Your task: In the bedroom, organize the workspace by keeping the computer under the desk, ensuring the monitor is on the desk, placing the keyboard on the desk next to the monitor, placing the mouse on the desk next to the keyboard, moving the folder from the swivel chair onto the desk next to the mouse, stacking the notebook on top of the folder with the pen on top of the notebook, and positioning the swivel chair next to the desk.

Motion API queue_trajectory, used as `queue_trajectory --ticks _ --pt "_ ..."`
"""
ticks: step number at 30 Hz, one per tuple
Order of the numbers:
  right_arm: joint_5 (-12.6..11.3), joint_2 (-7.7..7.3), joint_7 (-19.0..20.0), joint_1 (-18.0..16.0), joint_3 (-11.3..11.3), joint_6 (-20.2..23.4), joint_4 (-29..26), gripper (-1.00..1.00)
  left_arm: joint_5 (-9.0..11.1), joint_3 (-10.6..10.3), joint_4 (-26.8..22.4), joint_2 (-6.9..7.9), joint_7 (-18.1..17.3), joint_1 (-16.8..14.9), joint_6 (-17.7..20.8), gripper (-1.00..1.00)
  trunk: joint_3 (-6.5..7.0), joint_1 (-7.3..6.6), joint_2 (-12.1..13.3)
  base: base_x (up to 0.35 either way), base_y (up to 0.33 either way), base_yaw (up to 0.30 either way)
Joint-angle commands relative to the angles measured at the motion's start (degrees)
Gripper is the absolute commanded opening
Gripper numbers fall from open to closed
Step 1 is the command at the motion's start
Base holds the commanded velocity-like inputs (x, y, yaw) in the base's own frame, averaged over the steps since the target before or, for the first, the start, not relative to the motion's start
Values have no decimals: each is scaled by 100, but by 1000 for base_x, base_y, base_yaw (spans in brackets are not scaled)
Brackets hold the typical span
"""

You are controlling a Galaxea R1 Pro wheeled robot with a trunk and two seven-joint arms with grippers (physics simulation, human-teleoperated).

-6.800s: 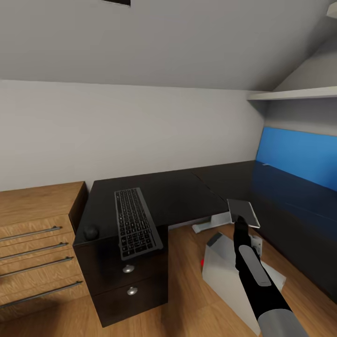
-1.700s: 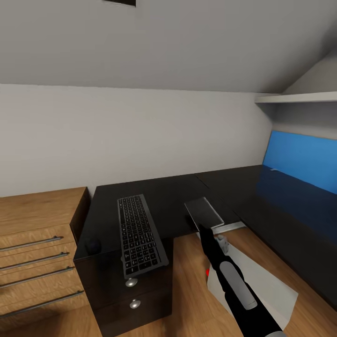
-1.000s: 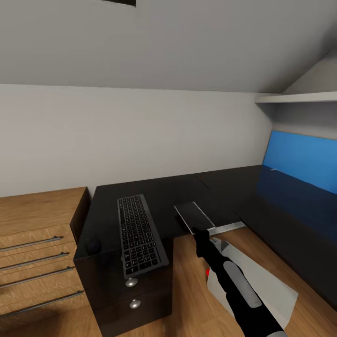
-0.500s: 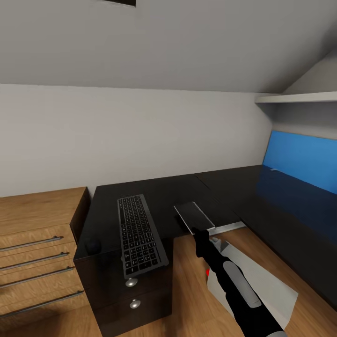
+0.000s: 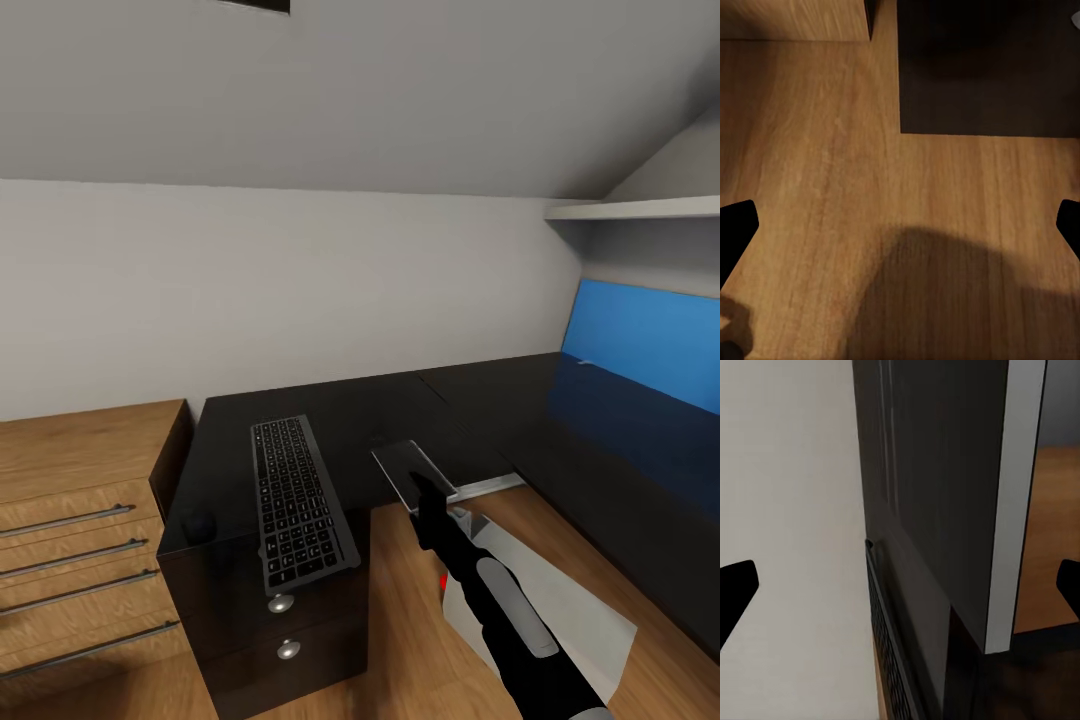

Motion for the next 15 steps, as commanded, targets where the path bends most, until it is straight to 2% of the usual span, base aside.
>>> queue_trajectory --ticks 1,15 --pt "-34 1 -33 -2 -3 10 -9 100 60 -32 -7 8 35 -3 -36 100 -5 0 -2 0 0 0" --pt "-24 -6 -33 -2 -3 10 -9 100 60 -47 -7 8 29 -3 -37 100 -5 0 -2 0 0 0"
